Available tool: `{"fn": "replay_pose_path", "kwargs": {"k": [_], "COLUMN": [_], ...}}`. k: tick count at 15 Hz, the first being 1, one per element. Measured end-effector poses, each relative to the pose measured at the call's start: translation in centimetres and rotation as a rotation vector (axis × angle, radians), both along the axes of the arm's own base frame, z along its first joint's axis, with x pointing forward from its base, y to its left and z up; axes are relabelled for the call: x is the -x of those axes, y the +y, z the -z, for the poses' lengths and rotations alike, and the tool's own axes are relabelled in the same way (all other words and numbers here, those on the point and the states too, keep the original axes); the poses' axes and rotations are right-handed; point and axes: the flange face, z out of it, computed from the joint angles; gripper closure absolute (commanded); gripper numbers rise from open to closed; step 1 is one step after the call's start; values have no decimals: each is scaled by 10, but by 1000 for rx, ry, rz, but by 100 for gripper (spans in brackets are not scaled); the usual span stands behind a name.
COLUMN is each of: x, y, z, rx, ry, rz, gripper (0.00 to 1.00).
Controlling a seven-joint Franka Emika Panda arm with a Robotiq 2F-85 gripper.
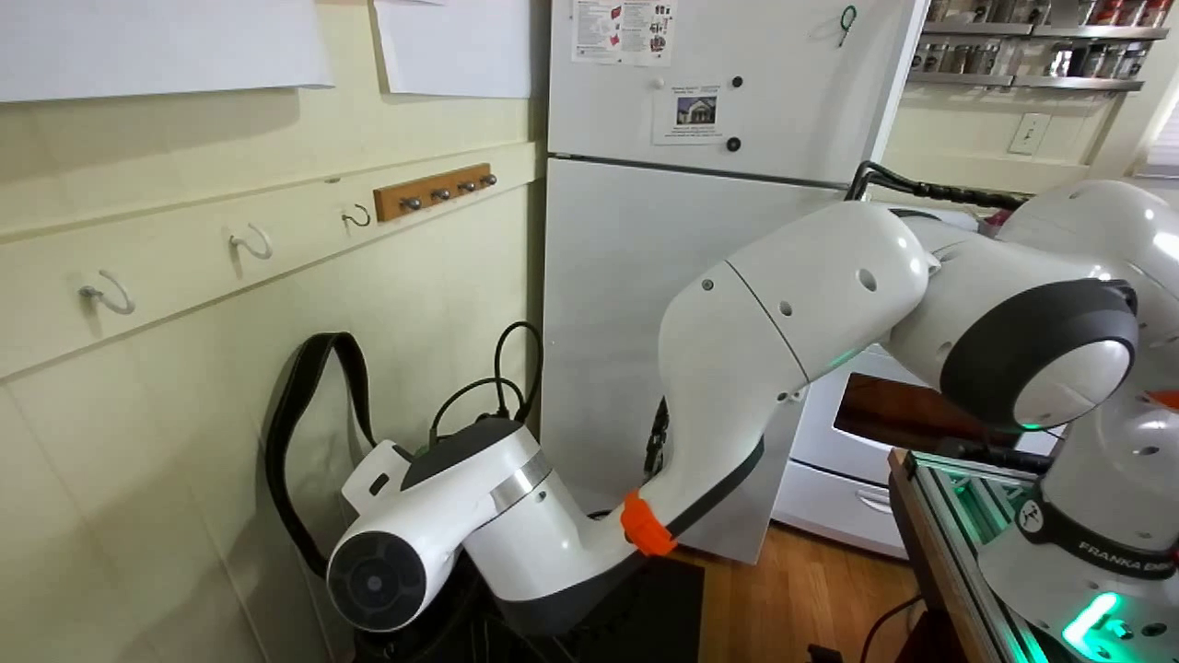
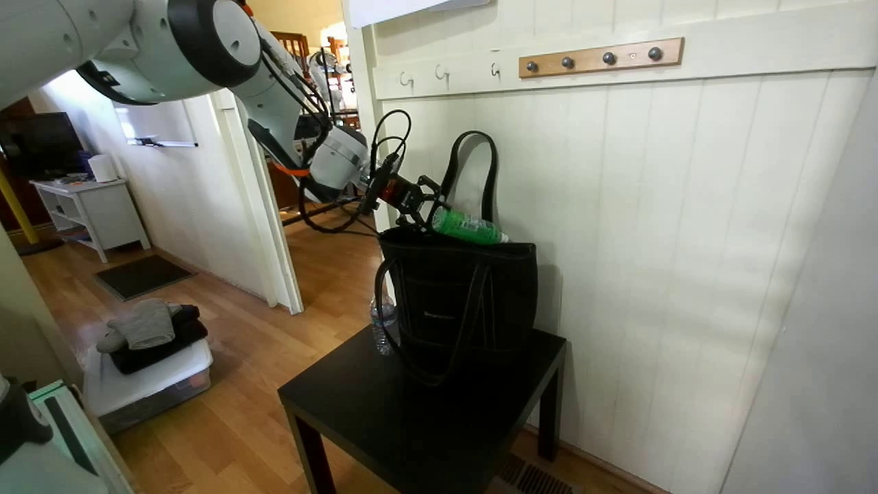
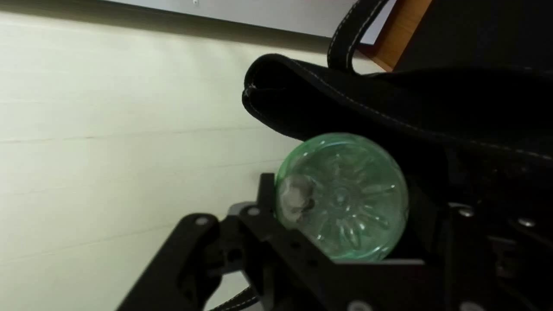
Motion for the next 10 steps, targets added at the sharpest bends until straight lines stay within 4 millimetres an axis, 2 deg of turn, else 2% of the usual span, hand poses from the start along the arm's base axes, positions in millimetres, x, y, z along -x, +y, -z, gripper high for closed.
{"fn": "replay_pose_path", "kwargs": {"k": [4,5,7,10], "x": [1,2,6,11], "y": [-6,-8,-10,-9], "z": [-1,-1,-3,-6], "rx": [-33,-37,-39,-36], "ry": [-12,-13,-15,-29], "rz": [-51,-55,-57,-57], "gripper": [52,49,6,0]}}
